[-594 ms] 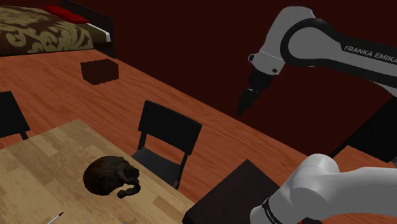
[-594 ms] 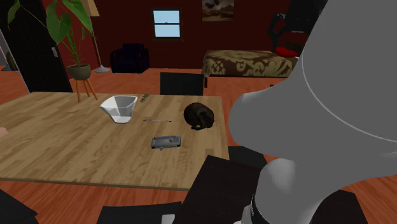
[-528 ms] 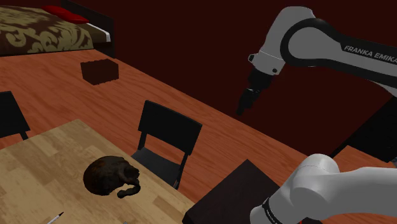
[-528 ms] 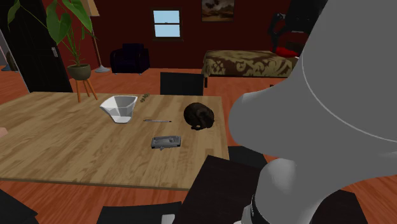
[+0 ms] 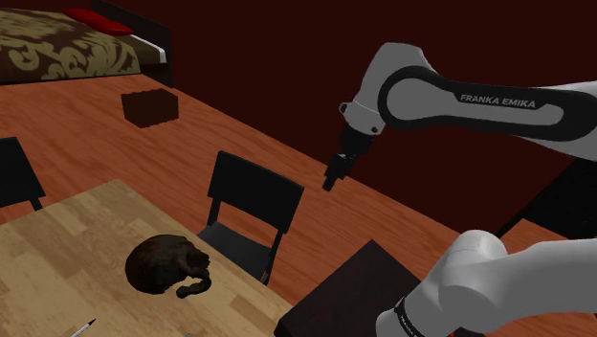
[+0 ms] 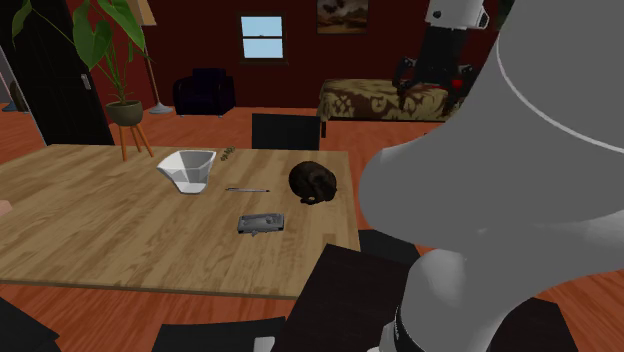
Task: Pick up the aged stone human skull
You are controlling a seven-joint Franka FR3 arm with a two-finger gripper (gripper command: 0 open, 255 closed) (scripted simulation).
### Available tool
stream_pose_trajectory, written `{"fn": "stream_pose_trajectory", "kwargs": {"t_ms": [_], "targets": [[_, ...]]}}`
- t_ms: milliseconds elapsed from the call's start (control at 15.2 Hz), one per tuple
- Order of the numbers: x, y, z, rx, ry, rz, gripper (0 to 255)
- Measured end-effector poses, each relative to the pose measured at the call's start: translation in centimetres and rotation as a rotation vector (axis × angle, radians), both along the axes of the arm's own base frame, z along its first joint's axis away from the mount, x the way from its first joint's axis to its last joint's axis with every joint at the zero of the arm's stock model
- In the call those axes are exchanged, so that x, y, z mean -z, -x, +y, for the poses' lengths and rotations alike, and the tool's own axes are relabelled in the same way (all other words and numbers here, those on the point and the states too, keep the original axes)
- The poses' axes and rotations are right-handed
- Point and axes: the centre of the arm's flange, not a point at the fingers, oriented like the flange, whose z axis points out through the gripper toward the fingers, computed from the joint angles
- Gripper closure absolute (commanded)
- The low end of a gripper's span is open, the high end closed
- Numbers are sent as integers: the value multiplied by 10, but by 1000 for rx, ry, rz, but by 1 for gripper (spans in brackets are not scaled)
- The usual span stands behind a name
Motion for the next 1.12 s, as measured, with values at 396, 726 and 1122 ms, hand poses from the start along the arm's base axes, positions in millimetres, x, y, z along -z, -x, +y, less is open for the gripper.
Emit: {"fn": "stream_pose_trajectory", "kwargs": {"t_ms": [396, 726, 1122], "targets": [[50, -37, 43, -65, -37, -12, 0], [95, -59, 81, -119, -68, -22, 0], [146, -86, 131, -184, -105, -33, 0]]}}
